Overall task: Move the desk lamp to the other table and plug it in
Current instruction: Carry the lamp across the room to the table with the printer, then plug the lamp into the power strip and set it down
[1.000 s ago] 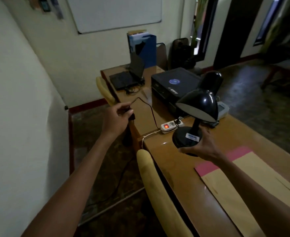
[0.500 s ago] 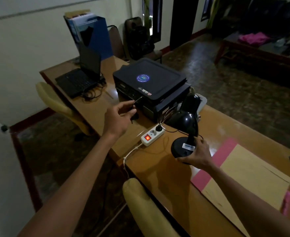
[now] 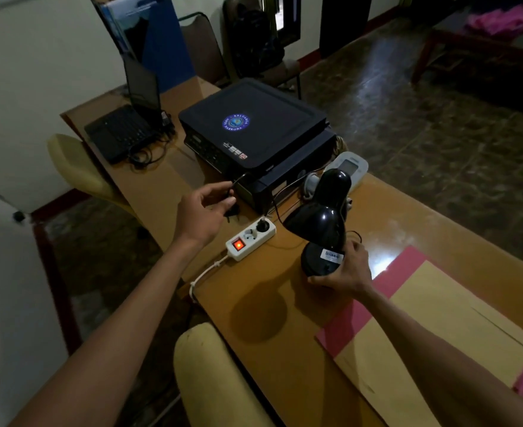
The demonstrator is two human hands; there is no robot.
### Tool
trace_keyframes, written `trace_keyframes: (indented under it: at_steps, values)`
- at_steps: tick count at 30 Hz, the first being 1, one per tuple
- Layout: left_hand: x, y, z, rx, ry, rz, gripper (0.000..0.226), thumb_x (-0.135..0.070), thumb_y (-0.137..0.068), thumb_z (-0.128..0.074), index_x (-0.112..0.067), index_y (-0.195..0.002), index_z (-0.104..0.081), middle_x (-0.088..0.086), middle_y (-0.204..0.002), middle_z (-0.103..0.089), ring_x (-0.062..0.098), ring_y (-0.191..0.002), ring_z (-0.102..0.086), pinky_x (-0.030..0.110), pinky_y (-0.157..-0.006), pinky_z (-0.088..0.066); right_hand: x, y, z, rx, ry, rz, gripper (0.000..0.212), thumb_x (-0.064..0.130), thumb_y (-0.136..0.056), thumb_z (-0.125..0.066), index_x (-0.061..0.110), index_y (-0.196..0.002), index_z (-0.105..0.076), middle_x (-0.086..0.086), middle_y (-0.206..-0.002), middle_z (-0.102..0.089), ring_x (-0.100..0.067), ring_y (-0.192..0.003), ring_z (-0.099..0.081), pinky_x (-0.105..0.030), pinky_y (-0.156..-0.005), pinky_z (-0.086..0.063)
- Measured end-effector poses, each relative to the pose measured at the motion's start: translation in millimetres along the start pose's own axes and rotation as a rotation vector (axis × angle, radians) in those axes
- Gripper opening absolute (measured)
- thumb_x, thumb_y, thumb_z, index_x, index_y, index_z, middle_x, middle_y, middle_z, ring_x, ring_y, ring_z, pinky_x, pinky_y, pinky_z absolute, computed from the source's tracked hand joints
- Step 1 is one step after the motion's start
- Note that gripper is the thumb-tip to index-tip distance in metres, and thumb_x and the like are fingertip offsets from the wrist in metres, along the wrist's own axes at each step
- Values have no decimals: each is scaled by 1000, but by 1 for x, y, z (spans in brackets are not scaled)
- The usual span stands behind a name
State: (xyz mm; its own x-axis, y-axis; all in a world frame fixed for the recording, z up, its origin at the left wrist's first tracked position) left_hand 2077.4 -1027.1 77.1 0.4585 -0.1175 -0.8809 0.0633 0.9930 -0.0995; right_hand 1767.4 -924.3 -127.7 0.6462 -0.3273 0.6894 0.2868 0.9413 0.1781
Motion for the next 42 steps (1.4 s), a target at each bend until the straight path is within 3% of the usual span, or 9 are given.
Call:
trace_keyframes:
  at_steps: [4,15,20,25,32,39,42]
  values:
    - [3,-5,-20,-9,-4,39,29,-18,-87,-70,-32,-113,-69,-17,-102,-69,-11,-94,-64,4,-70,-51,-14,-20,5,22,-19,-2,134,73,-34,-82,21,-147,-33,-3,-141,-35,-30,-133,-32,-47,-108,-45]
    - [13,-9,-35,-7,-49,85,31,-17,-87,-71,-27,-117,-69,-13,-107,-70,0,-99,-65,4,-73,-50,-28,-40,8,-21,-8,2,134,77,-38,-78,23,-150,-30,-5,-147,-32,-32,-136,-30,-48,-110,-43]
    - [17,-8,-33,10,-69,101,32,-17,-87,-71,-27,-118,-69,-14,-106,-70,-3,-99,-65,4,-73,-50,-30,-46,10,-34,-3,17,132,70,-41,-84,23,-151,-28,-6,-147,-30,-32,-136,-29,-50,-111,-42]
    - [25,-1,-32,7,-73,111,31,-14,-87,-70,-26,-116,-69,-20,-100,-66,-22,-87,-59,-2,-67,-45,-33,-54,11,-32,-3,47,131,60,-46,-92,23,-153,-25,-4,-150,-26,-31,-139,-25,-49,-114,-39]
    - [38,9,-30,-6,-60,143,31,-13,-88,-69,-29,-114,-68,-17,-103,-68,-5,-95,-63,1,-67,-49,-40,-61,13,-57,-4,72,129,60,-48,-92,20,-151,-26,-4,-149,-27,-31,-137,-27,-46,-111,-39]
    - [47,22,-28,11,-93,154,33,-14,-88,-69,-34,-114,-67,-24,-100,-63,-25,-86,-57,-4,-62,-44,-50,-69,17,-46,22,30,133,61,-48,-92,26,-154,-19,-3,-154,-22,-32,-142,-23,-48,-114,-37]
    - [46,25,-29,19,-104,165,33,-15,-88,-69,-38,-111,-66,-24,-99,-63,-16,-88,-59,-2,-62,-46,-50,-70,18,-32,29,31,134,59,-49,-93,25,-154,-18,-4,-156,-20,-33,-144,-21,-50,-117,-34]
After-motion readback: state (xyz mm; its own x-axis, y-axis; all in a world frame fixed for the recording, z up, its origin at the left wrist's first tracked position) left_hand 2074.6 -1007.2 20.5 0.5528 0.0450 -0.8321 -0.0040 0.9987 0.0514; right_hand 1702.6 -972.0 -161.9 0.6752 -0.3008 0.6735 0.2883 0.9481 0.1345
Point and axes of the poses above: each hand's wrist, its own y-axis away from the middle knuckle, its own z-axis out of the back of the hand, x = y × z, the point moved 8 cm from there along -y, towards the middle knuckle
